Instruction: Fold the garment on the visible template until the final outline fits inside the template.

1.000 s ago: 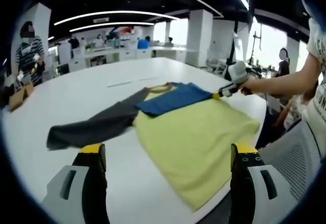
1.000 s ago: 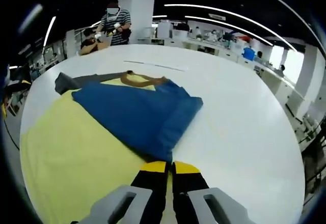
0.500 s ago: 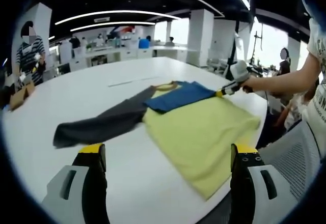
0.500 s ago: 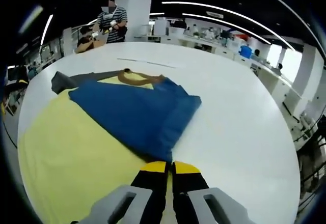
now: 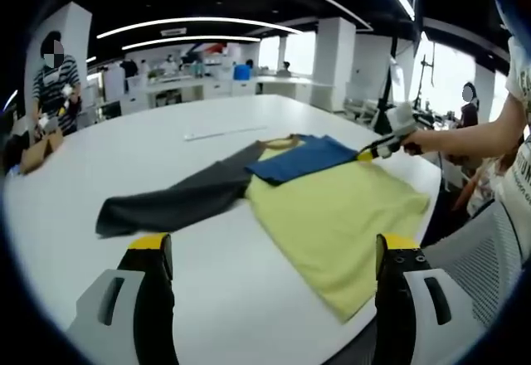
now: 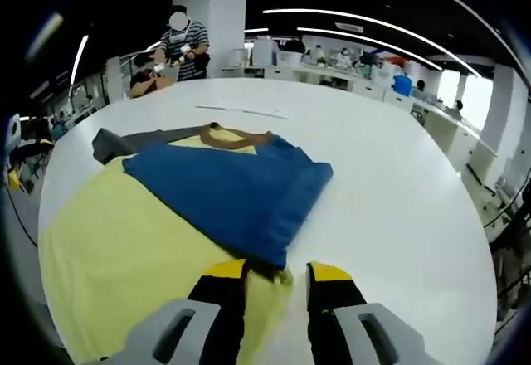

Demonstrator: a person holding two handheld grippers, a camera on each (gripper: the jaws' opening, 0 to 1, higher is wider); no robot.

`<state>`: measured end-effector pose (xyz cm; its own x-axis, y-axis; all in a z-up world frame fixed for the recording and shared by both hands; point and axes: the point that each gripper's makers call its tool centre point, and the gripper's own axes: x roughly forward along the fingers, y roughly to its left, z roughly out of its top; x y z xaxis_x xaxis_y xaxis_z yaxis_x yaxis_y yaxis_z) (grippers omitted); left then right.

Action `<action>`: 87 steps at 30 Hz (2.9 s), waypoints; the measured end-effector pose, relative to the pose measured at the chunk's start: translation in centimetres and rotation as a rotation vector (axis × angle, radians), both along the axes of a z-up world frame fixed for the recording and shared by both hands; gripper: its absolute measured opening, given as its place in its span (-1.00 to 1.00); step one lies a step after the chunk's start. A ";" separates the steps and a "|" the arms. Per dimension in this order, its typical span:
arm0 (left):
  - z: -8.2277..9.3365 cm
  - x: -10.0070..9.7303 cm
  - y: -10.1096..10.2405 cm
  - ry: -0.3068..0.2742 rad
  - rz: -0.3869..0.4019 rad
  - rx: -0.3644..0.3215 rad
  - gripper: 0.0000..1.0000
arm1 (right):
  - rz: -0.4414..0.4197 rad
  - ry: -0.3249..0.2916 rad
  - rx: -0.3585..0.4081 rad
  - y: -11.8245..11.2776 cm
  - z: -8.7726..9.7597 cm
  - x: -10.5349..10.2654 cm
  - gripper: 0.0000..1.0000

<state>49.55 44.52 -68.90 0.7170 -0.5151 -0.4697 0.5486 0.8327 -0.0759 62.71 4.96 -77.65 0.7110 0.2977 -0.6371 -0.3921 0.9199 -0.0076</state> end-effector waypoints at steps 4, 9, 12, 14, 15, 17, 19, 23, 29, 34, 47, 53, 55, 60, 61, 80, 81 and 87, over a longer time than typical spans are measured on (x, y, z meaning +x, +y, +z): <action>0.2 0.1 0.0 -0.001 0.007 0.003 0.98 | 0.011 -0.009 0.073 0.9 1.0 -0.1 0.04; 0.4 0.2 0.2 -0.004 0.019 -0.005 0.98 | 0.067 -0.021 0.148 2.5 2.5 -0.7 0.57; 0.4 0.4 0.4 -0.005 0.026 0.001 0.98 | 0.104 -0.040 0.214 3.7 4.0 -1.1 0.78; 0.6 0.5 0.5 -0.008 0.034 0.000 0.98 | 0.133 -0.057 0.233 4.4 5.0 -1.4 0.85; 0.7 0.5 0.6 -0.008 0.039 0.001 0.98 | 0.139 -0.061 0.242 4.5 5.4 -1.6 0.88; 0.8 0.5 0.7 -0.009 0.047 0.007 0.98 | 0.145 -0.066 0.250 4.8 6.1 -1.8 0.87; 0.9 0.6 1.0 -0.009 0.058 0.008 0.98 | 0.168 -0.078 0.244 5.3 7.0 -2.3 0.88; 1.0 0.8 1.7 -0.006 0.082 0.006 0.98 | 0.190 -0.097 0.264 6.1 8.6 -2.9 0.98; 0.9 1.6 3.3 -0.005 0.152 -0.007 0.98 | 0.225 -0.102 0.258 6.6 9.7 -4.0 0.98; 0.4 2.9 6.1 -0.015 0.229 -0.003 0.98 | 0.239 -0.105 0.267 6.9 10.3 -5.2 0.98; -1.5 5.9 11.2 -0.014 0.402 0.024 0.75 | 0.226 -0.108 0.270 6.4 10.6 -7.0 0.96; -2.0 7.5 12.9 -0.045 0.462 0.063 0.58 | 0.241 -0.098 0.237 6.1 10.2 -7.8 0.97; -2.2 8.0 13.3 -0.050 0.477 0.062 0.50 | 0.244 -0.097 0.236 6.0 10.2 -8.0 0.98; -3.2 9.2 14.2 -0.039 0.503 0.079 0.28 | 0.263 -0.101 0.229 6.1 10.2 -8.3 0.98; -3.3 9.4 14.4 -0.040 0.510 0.081 0.24 | 0.267 -0.101 0.228 6.2 10.2 -8.4 0.98; -7.1 12.1 17.0 0.004 0.619 0.071 -0.44 | 0.272 -0.083 0.213 6.4 9.8 -7.3 0.94; -7.1 12.1 16.8 0.008 0.623 0.056 -0.47 | 0.271 -0.081 0.214 6.4 9.8 -7.3 0.94; -7.1 12.6 15.8 0.015 0.630 0.045 -0.58 | 0.266 -0.075 0.208 6.6 9.7 -7.3 0.92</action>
<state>62.10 60.30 -75.98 0.8694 0.0239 -0.4936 -0.0487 0.9981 -0.0375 55.44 11.54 -67.95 0.6332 0.5971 -0.4925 -0.6240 0.7703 0.1317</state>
